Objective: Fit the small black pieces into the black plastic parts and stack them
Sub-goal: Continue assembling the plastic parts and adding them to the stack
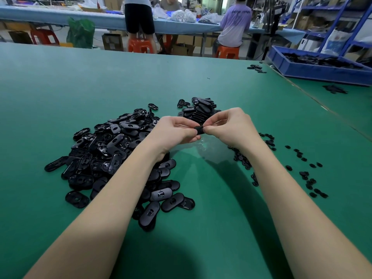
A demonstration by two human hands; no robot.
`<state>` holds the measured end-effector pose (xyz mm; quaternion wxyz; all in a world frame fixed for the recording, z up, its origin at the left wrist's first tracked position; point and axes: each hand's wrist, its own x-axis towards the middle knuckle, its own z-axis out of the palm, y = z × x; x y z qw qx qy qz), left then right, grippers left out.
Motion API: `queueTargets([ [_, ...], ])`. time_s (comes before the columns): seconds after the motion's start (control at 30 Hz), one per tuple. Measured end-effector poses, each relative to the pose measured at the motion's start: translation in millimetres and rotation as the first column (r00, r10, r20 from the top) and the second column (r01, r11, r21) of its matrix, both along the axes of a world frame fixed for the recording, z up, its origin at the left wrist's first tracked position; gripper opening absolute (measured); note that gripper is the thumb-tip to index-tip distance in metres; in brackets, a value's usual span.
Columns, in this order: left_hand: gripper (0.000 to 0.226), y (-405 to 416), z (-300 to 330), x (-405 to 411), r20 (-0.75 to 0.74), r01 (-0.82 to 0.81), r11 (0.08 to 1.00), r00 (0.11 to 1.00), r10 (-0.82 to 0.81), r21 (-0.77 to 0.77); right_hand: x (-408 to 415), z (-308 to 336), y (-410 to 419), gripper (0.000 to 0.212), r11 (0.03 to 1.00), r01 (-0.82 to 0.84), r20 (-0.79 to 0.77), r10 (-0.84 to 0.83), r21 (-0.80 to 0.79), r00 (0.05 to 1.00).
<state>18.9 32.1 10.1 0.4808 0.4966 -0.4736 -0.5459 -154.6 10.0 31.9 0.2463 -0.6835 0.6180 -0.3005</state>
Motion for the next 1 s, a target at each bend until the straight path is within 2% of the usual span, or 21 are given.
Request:
queueTargets([
  [0.17, 0.016, 0, 0, -1, -0.001, 0.002, 1.0, 1.0, -0.002, 0.019, 0, 2, 1, 0.009, 0.999, -0.03, -0.085, 0.027, -0.03, 0.996],
  [0.33, 0.018, 0, 1, 0, 0.014, 0.019, 0.999, 1.0, -0.019, 0.027, -1, 3, 2, 0.006, 0.997, -0.064, -0.096, 0.061, -0.03, 0.994],
  [0.4, 0.02, 0, 2, 1, 0.027, 0.027, 0.999, 0.999, -0.028, 0.032, -1, 2, 2, 0.005, 0.998, -0.06, -0.082, 0.057, -0.033, 0.995],
  [0.57, 0.017, -1, 4, 3, 0.002, 0.03, 0.998, 1.0, -0.03, 0.054, -3, 1, -1, 0.019, 0.999, -0.013, -0.077, 0.009, -0.045, 0.997],
  [0.67, 0.015, -1, 4, 4, 0.012, 0.043, 0.999, 0.999, -0.043, 0.016, -7, -2, -2, 0.015, 0.998, -0.067, 0.007, 0.067, 0.012, 0.998],
  [0.77, 0.011, -1, 5, 3, 0.2, 0.038, 0.996, 0.98, -0.021, -0.08, -11, -4, -3, 0.016, 0.994, -0.11, 0.059, 0.109, 0.016, 0.992],
  [0.87, 0.011, -3, 5, 0, 0.518, 0.002, 0.974, 0.847, 0.119, -0.228, -12, -5, -4, 0.016, 0.993, -0.118, 0.052, 0.118, -0.016, 0.992],
  [1.0, 0.012, -3, 2, 1, 0.661, 0.086, 0.938, 0.73, 0.171, -0.337, -13, -6, -4, 0.015, 0.988, -0.153, 0.059, 0.154, -0.024, 0.986],
])
